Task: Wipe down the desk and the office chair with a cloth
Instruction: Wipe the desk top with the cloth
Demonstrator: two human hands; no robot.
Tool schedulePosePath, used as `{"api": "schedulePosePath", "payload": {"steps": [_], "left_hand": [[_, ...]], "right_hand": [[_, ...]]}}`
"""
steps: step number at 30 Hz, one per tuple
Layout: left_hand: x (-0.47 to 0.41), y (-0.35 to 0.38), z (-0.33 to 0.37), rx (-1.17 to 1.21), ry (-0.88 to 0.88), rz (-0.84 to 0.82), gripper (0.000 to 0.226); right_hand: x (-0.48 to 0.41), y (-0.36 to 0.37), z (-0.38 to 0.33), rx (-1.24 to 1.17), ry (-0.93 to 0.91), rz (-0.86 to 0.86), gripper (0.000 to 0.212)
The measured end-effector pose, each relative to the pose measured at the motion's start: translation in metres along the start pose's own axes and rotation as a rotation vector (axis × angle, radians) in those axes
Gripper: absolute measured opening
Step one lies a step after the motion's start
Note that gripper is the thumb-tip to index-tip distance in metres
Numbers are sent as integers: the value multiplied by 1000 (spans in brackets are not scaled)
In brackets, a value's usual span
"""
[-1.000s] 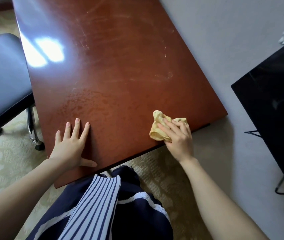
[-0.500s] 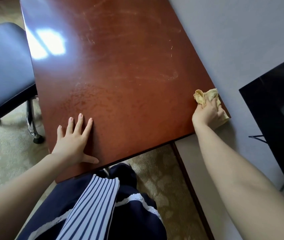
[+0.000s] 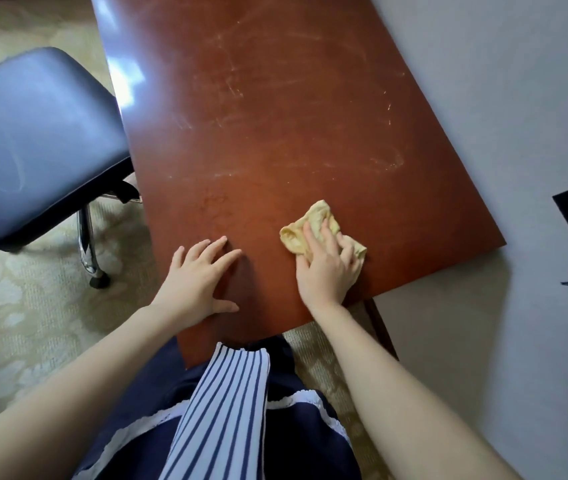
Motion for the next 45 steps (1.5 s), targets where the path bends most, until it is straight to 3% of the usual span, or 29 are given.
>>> {"api": "schedulePosePath", "payload": {"steps": [6,12,18,23,30,32,34,40,45], "left_hand": [[14,-31,-55,210,-53,231,59],[21,-39,-130,284,-215,316,54],[35,-36,-174,350,-290,322,53],[49,-33,-192,370,-314,295,53],[66,-29,-195,425,-405,319,48],[72,-25,-190,458,-469,345,47],[77,-21,-183,502,-526,372,45],[82,-11,-146,583,-657,419,45],[67,-4,-103,626,-657,412,52]], "right_hand": [[49,27,-82,-106,-363,-72,55],[44,32,-144,-81,-861,-113,53],[-4,52,-206,72,-1110,-244,53],[-58,65,-240,149,-1073,-274,46],[-101,77,-256,115,-599,-118,46],[-79,82,-256,56,-592,-133,48],[-48,84,-254,14,-721,-200,49],[55,58,-207,-45,-1354,-449,54],[95,35,-146,-59,-1653,-549,43]]}}
Point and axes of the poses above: each hand's wrist, its own x-axis away from the middle knuckle, its own y-axis out of the palm, z = x × y, the point moved 8 cm from there along -x, towards the middle knuckle, and after that the axes turned 5 degrees about -y, right-handed, at the moved point
